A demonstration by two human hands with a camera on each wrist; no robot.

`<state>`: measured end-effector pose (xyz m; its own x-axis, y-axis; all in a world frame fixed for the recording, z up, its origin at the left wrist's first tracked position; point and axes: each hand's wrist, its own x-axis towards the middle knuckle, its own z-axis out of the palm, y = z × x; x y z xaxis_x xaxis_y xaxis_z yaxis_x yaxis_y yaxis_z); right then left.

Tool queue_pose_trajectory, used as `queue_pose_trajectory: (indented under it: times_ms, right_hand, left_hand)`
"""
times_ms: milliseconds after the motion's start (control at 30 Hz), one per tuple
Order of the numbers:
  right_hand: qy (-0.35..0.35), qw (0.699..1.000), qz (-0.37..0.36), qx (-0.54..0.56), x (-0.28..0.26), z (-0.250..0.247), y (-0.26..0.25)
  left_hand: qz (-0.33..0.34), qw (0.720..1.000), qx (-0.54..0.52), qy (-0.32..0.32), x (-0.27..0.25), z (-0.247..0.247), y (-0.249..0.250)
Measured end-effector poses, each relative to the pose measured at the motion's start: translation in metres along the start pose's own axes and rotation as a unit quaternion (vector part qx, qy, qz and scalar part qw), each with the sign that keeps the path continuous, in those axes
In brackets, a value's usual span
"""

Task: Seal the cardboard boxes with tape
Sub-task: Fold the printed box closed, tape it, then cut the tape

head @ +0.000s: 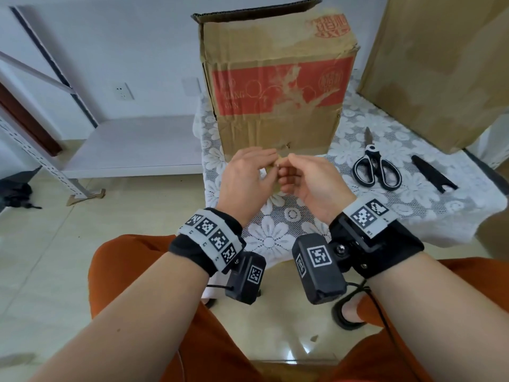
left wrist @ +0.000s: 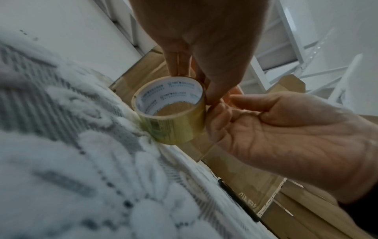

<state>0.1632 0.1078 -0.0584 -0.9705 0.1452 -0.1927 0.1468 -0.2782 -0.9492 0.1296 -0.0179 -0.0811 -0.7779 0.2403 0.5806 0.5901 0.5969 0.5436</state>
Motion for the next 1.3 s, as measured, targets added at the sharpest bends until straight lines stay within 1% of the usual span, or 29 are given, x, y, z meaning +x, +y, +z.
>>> queue_pose_trajectory:
  times_ms: [67, 133, 167, 200, 233, 300, 333, 400, 433, 533, 600, 633, 700, 833, 933, 1000, 1033, 1100, 1133, 1200, 1233, 1267, 1300]
  right_hand:
    - [0.020, 0.999, -0.021, -0.022, -0.001, 0.000, -0.001]
    - [0.072, 0.993, -0.063, -0.075, 0.001, -0.001, 0.001]
    - [0.097, 0.987, -0.081, -0.097, 0.002, -0.002, 0.001]
    - [0.113, 0.983, -0.093, -0.112, 0.003, -0.004, 0.002]
    - [0.119, 0.978, -0.104, -0.135, 0.004, -0.005, 0.002]
    - [0.094, 0.966, -0.121, -0.211, 0.004, -0.008, 0.003]
    - [0.068, 0.958, -0.129, -0.247, 0.003, -0.008, 0.004]
    - [0.017, 0.944, -0.151, -0.292, 0.000, -0.004, 0.006]
    - [0.000, 0.938, -0.164, -0.306, 0.000, -0.003, 0.008]
    - [-0.025, 0.921, -0.185, -0.343, 0.006, -0.005, 0.015]
    - [-0.034, 0.920, -0.193, -0.340, 0.011, -0.007, 0.016]
    - [-0.038, 0.921, -0.202, -0.332, 0.012, -0.008, 0.016]
    - [-0.046, 0.918, -0.219, -0.328, 0.014, -0.012, 0.014]
    - [-0.078, 0.908, -0.230, -0.341, 0.013, -0.019, 0.005]
    - [-0.094, 0.913, -0.215, -0.334, 0.012, -0.023, 0.002]
    - [-0.078, 0.918, -0.190, -0.339, 0.013, -0.027, 0.005]
    - [-0.067, 0.922, -0.176, -0.340, 0.014, -0.030, 0.006]
    - [-0.059, 0.923, -0.149, -0.350, 0.013, -0.032, 0.005]
    - [-0.056, 0.920, -0.135, -0.363, 0.014, -0.033, 0.003]
    - [-0.038, 0.917, -0.114, -0.379, 0.015, -0.033, 0.000]
    - [-0.013, 0.916, -0.121, -0.381, 0.015, -0.032, 0.000]
    - [0.026, 0.914, -0.151, -0.375, 0.013, -0.031, 0.001]
    - [0.067, 0.907, -0.209, -0.358, 0.010, -0.028, 0.001]
  left_hand:
    - [-0.002, 1.000, -0.004, 0.002, -0.001, 0.000, -0.002]
    - [-0.014, 0.999, -0.024, 0.021, -0.002, 0.000, -0.002]
    - [-0.042, 0.998, -0.047, 0.026, -0.002, -0.003, -0.002]
    - [-0.089, 0.993, -0.077, 0.019, 0.000, -0.007, -0.002]
    - [-0.146, 0.982, -0.117, 0.003, 0.001, -0.011, -0.003]
    - [-0.244, 0.942, -0.228, -0.029, 0.004, -0.017, -0.006]
    - [-0.275, 0.918, -0.285, -0.037, 0.005, -0.020, -0.006]
    - [-0.312, 0.875, -0.368, -0.045, 0.007, -0.023, -0.006]
    - [-0.322, 0.861, -0.390, -0.053, 0.008, -0.024, -0.006]
    - [-0.337, 0.835, -0.420, -0.113, 0.009, -0.027, -0.004]
    - [-0.328, 0.833, -0.420, -0.146, 0.010, -0.028, 0.001]
    - [-0.323, 0.837, -0.417, -0.146, 0.010, -0.027, 0.004]
    - [-0.315, 0.847, -0.410, -0.125, 0.010, -0.026, 0.008]
    - [-0.278, 0.870, -0.400, -0.077, 0.007, -0.022, 0.011]
    - [-0.272, 0.864, -0.421, -0.053, 0.004, -0.021, 0.017]
    - [-0.265, 0.859, -0.435, -0.050, 0.007, -0.024, 0.021]
    - [-0.263, 0.853, -0.447, -0.055, 0.009, -0.025, 0.022]
    - [-0.274, 0.823, -0.493, -0.063, 0.011, -0.027, 0.024]
    - [-0.284, 0.809, -0.512, -0.061, 0.012, -0.028, 0.025]
    - [-0.308, 0.788, -0.530, -0.049, 0.014, -0.029, 0.026]
    - [-0.322, 0.777, -0.540, -0.041, 0.017, -0.031, 0.027]
    - [-0.336, 0.765, -0.549, -0.034, 0.021, -0.033, 0.026]
    - [-0.348, 0.749, -0.563, -0.025, 0.025, -0.037, 0.026]
